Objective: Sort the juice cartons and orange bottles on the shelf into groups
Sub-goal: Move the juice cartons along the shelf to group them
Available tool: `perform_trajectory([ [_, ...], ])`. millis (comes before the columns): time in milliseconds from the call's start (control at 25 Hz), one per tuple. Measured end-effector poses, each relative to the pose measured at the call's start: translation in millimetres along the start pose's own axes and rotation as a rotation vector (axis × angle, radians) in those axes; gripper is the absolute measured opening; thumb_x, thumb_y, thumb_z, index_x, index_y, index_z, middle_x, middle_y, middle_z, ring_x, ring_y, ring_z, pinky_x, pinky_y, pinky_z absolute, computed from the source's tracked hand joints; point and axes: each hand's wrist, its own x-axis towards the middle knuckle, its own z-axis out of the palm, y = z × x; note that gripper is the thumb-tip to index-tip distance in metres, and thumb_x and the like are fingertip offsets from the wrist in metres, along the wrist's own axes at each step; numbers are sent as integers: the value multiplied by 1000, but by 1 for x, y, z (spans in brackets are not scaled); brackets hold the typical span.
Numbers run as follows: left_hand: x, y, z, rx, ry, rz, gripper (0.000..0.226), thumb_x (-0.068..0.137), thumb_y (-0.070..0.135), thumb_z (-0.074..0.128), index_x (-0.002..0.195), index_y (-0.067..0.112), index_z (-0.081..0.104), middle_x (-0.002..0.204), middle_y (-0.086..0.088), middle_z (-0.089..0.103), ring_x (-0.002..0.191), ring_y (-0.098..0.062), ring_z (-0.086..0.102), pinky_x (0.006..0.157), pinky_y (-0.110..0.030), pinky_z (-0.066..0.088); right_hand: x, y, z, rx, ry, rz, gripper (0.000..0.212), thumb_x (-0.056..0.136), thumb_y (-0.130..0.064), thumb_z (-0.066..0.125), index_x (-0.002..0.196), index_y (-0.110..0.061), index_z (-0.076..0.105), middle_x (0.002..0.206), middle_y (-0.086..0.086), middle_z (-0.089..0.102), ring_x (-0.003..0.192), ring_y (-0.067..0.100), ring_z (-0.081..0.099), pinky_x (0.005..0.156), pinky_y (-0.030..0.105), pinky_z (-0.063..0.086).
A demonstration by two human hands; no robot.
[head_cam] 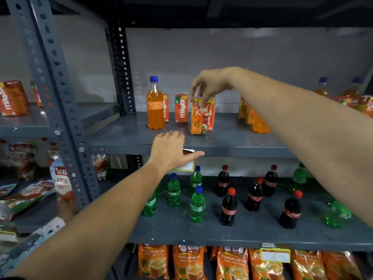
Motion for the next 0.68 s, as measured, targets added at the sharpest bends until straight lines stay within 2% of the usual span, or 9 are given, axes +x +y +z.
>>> perform_trajectory([
  [80,-4,13,-2,-2,30,8,95,70,86,15,107,12,61,106,-2,67,96,-21,62,77,-34,47,-33,20,-5,-3,-14,-1,30,76,-15,77,104,-23,70,110,9,67,99,23,64,63,24,50],
  [200,-5,54,-3,-57,93,64,84,78,76,24,113,9,61,111,-6,68,97,-24,64,79,-35,49,-76,55,-13,11,-27,15,29,73,-17,79,97,-30,71,109,7,68,102,23,65,65,25,53],
  [280,4,98,-8,-130,112,93,79,82,70,29,120,7,58,119,-9,65,106,-27,62,89,-38,46,-103,80,-21,13,-45,37,28,71,-18,81,92,-34,72,103,4,69,98,26,67,65,26,53],
  [400,30,169,-16,-174,71,96,77,87,65,34,135,5,43,139,-11,51,128,-26,46,106,-40,33,-138,131,-34,1,-69,94,29,71,-17,81,91,-34,72,101,4,71,95,31,69,64,27,52],
  [600,55,222,-13,-113,80,30,84,84,67,17,128,4,51,131,-11,58,127,-25,48,107,-41,33,-160,198,-44,-26,-64,154,32,78,-12,73,108,-21,69,113,8,68,107,24,63,77,33,57],
  [680,54,226,-7,-113,103,13,82,85,66,18,125,5,56,125,-11,62,122,-25,53,105,-42,36,-162,215,-42,-21,-28,150,32,78,-12,73,109,-18,69,112,7,67,107,24,63,75,31,56],
])
